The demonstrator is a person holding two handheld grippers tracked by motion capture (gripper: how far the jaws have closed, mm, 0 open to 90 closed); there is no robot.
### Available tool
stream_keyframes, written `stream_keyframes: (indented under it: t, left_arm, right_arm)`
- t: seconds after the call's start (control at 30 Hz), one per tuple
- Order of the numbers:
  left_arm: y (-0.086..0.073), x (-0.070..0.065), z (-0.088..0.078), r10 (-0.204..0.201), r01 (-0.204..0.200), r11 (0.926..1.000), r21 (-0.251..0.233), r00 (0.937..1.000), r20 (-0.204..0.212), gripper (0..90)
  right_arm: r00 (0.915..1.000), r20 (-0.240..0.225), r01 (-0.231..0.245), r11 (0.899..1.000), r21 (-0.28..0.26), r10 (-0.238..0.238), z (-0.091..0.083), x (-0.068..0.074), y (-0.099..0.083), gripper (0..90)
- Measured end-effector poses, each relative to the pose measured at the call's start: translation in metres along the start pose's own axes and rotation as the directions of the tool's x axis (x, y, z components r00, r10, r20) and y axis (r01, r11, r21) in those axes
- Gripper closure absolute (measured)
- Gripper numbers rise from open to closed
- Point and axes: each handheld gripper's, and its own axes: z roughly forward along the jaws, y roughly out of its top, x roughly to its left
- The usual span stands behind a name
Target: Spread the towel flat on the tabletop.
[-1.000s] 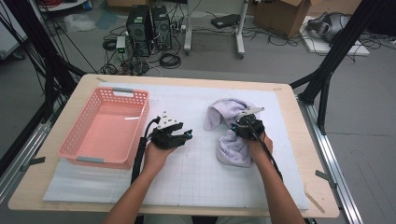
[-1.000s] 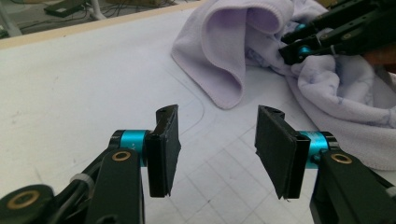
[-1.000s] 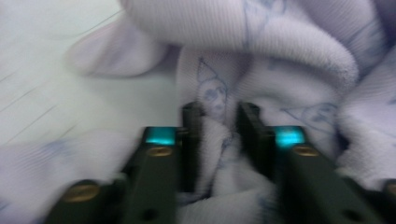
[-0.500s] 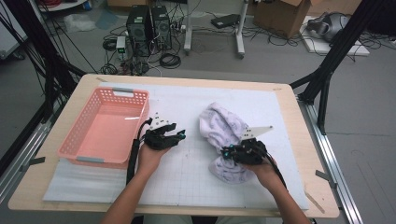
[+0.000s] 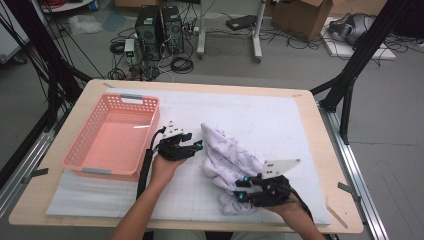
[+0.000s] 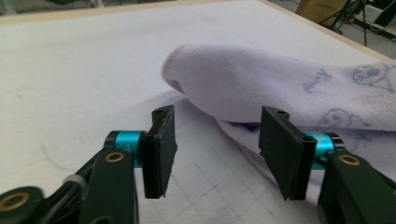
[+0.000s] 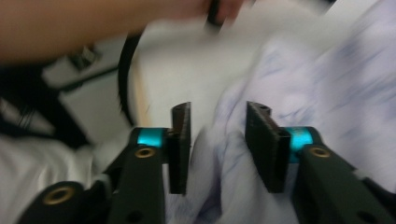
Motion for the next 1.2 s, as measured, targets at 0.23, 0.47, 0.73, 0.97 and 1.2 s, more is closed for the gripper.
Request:
stream_keyframes:
  t: [0.23, 0.47, 0.73, 0.97, 1.2]
  left_arm:
    - [-0.004, -0.017, 0.026, 0.006, -0.011, 0.9954, 0.095, 0.9988, 0.048, 41.1]
    - [-0.003, -0.040, 0.040, 0.187, -0.192, 0.9620, 0.194, 0.9814, 0.045, 79.5]
    - [-0.005, -0.029, -0.002, 0.163, -0.159, 0.9803, 0.116, 0.9862, -0.025, 81.5]
    - [-0.014, -0.023, -0.014, 0.158, -0.153, 0.9837, 0.093, 0.9862, -0.048, 80.6]
    - [-0.014, -0.019, -0.013, 0.144, -0.139, 0.9871, 0.079, 0.9879, -0.059, 80.9]
  right_arm:
    - [0.9408, 0.318, -0.064, 0.983, -0.174, 0.117, -0.040, -0.051, 0.007, 56.5]
    - [0.8929, 0.414, -0.131, 0.981, -0.140, 0.178, -0.023, -0.095, 0.016, 56.4]
    - [0.8975, 0.417, -0.123, 0.990, -0.074, 0.143, 0.006, -0.108, 0.035, 58.2]
    - [0.9446, 0.317, -0.098, 0.995, 0.030, 0.083, 0.052, -0.113, 0.065, 67.6]
    - [0.9916, 0.109, -0.092, 0.970, 0.227, 0.069, 0.102, -0.108, 0.061, 79.2]
